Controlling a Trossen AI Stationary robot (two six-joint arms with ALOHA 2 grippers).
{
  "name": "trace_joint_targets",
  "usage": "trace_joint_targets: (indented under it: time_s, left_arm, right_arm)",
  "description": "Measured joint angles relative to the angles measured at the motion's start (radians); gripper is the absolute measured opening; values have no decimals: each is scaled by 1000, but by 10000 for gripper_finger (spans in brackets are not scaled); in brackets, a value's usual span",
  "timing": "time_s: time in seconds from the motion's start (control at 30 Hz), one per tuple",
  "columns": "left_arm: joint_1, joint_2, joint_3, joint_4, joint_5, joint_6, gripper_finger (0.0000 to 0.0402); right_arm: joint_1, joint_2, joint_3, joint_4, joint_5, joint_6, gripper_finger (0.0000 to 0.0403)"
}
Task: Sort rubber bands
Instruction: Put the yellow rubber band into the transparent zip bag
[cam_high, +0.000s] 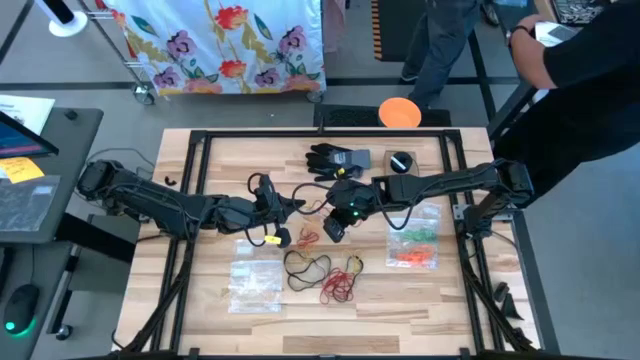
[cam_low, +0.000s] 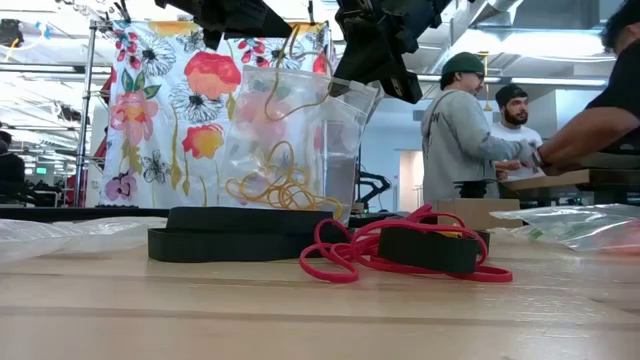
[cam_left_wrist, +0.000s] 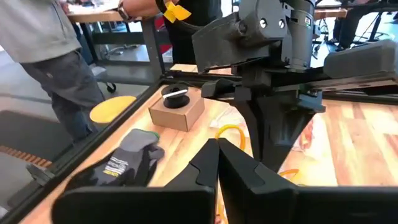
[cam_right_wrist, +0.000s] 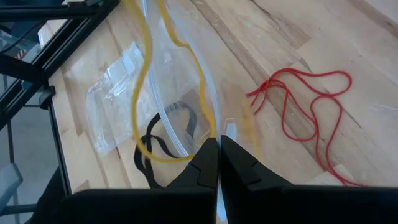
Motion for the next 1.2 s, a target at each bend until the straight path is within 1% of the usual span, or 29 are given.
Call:
trace_joint_targets:
  time_s: [0.1, 0.2, 0.33, 0.43, 0.57, 0.7, 0.77, 0.83, 0.87, 0.97, 1.0, 1.07, 1.13, 1.2]
  left_arm:
    - [0, 0, 0, -19, 0, -33, 24]
    - [0, 0, 0, -77, -4, -80, 50]
    - [-3, -2, 0, -145, -54, -134, 78]
    - [-7, -3, 0, -148, -78, -138, 89]
    - [-10, -23, 0, -152, -94, -130, 90]
    - [-12, -77, 0, -170, -100, -131, 89]
    - [-18, -115, 0, -205, -100, -132, 88]
    - [-29, -150, 0, -256, -78, -131, 88]
    - [-35, -166, 0, -290, -68, -132, 88]
    - [-58, -212, 0, -399, -50, -156, 88]
    - [-64, -225, 0, -424, -51, -175, 88]
    - [-70, -246, 0, -461, -53, -205, 88]
    - [-73, -256, 0, -465, -53, -222, 88]
    - [-76, -259, 0, -465, -53, -226, 88]
  right_arm:
    - [0, 0, 0, -3, 0, -2, 5]
    - [0, 0, 0, -7, 0, -3, 5]
    - [0, 0, 0, -16, 0, -3, 5]
    - [0, 0, 0, -20, 0, -3, 5]
    - [0, 0, 0, -25, 0, -15, 5]
    - [0, 0, 0, -31, -1, -16, 5]
    - [0, 0, 0, -30, -1, -18, 5]
    - [2, 0, 0, -32, -12, -18, 5]
    - [3, 0, 0, -36, -31, -19, 5]
    - [3, 0, 0, -36, -151, -48, 5]
    - [4, 0, 0, -21, -157, -49, 5]
    - [5, -4, 0, -1, -103, -21, 5]
    - [-4, -10, 3, -26, -44, -13, 5]
    - [-14, -11, 5, -36, -47, -11, 5]
